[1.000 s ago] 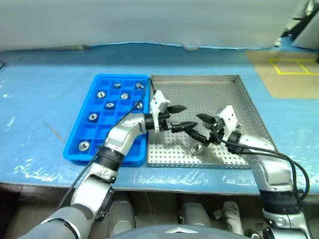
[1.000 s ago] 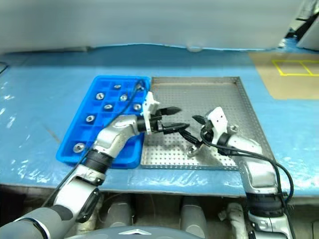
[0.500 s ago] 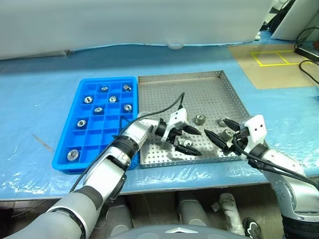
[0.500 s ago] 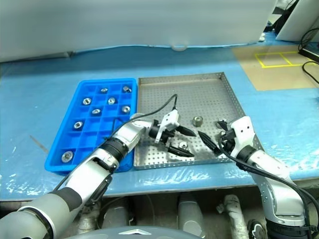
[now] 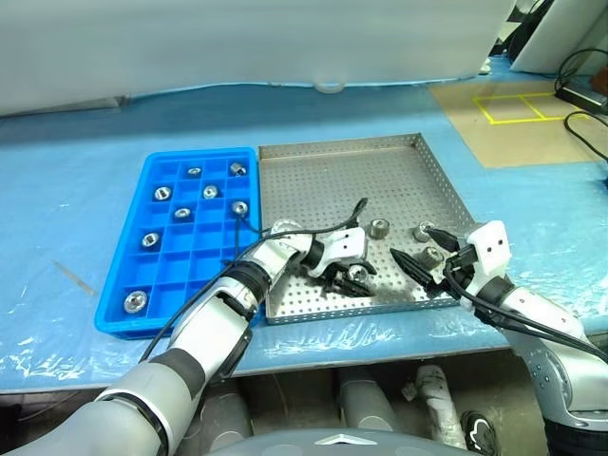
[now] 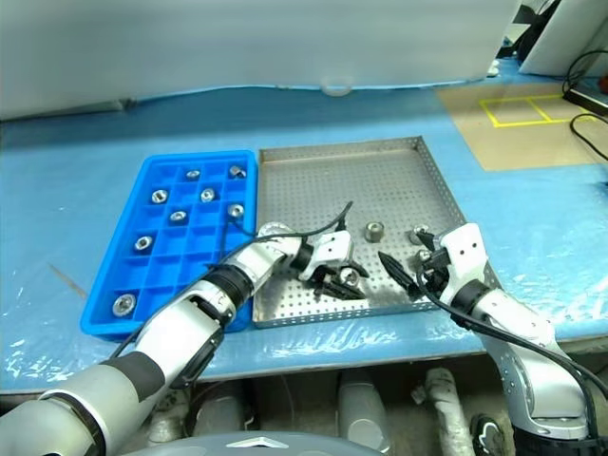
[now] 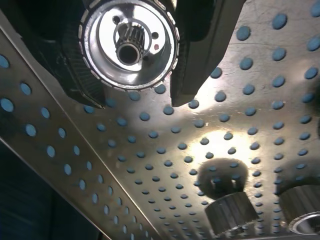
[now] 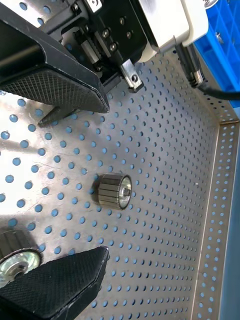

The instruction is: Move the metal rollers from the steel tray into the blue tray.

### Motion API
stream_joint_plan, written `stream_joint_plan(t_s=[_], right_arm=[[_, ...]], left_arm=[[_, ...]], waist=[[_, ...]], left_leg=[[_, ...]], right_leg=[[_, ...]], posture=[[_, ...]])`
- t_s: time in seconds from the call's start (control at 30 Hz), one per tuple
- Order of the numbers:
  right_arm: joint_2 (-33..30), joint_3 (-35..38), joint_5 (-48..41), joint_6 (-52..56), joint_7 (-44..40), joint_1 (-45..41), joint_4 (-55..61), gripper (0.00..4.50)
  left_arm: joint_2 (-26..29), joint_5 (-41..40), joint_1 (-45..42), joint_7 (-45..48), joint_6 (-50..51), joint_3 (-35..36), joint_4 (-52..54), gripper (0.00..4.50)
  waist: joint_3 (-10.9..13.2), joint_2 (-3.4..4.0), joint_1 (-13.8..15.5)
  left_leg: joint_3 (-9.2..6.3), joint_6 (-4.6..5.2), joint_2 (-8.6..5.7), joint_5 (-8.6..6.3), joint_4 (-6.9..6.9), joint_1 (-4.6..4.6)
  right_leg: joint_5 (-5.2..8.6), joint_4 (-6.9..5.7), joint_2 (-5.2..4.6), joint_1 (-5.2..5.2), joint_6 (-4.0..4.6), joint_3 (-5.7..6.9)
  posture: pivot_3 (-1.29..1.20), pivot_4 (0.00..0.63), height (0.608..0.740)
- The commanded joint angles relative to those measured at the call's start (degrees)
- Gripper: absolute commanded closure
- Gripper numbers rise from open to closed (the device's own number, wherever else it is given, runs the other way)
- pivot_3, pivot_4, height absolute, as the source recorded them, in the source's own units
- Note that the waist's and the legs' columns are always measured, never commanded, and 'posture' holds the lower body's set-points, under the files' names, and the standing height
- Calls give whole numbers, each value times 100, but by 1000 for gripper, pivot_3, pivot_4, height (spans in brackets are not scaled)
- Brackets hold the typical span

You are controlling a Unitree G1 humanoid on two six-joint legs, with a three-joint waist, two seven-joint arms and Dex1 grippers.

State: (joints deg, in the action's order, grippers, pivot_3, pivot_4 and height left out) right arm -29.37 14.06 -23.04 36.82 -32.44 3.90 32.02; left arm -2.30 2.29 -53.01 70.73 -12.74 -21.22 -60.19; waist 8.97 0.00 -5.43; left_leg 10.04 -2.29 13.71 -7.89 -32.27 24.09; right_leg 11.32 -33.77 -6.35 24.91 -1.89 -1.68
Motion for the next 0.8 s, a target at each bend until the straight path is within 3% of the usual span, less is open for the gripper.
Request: stream_joint_plan(t_s=[0.03,0.33,0.8], right_arm=[[-101,-123,-158,-57,-142,-212,-50,0],[-221,-1225,-117,-262,-1210,-1614,-1444,0],[694,-2769,482,-1558,-3126,-4206,-4659,0]], left_arm=[[-11,-299,-10,-80,257,410,280,2772],[354,-715,661,-1257,851,1294,1749,2772],[647,-1187,2808,-3788,2576,2216,5852,2772]], waist=[[0,0,7],[0,-1,199],[3,-3,1192]], left_leg=[[0,0,0,0,0,0],[0,-1,6,1,3,-8],[-3,-6,17,7,8,4]], right_leg=[[-1,0,0,0,1,0],[-9,-7,2,0,14,6],[-13,-20,-3,6,24,32]], posture=[[-523,150,740],[-208,150,740],[349,150,740]])
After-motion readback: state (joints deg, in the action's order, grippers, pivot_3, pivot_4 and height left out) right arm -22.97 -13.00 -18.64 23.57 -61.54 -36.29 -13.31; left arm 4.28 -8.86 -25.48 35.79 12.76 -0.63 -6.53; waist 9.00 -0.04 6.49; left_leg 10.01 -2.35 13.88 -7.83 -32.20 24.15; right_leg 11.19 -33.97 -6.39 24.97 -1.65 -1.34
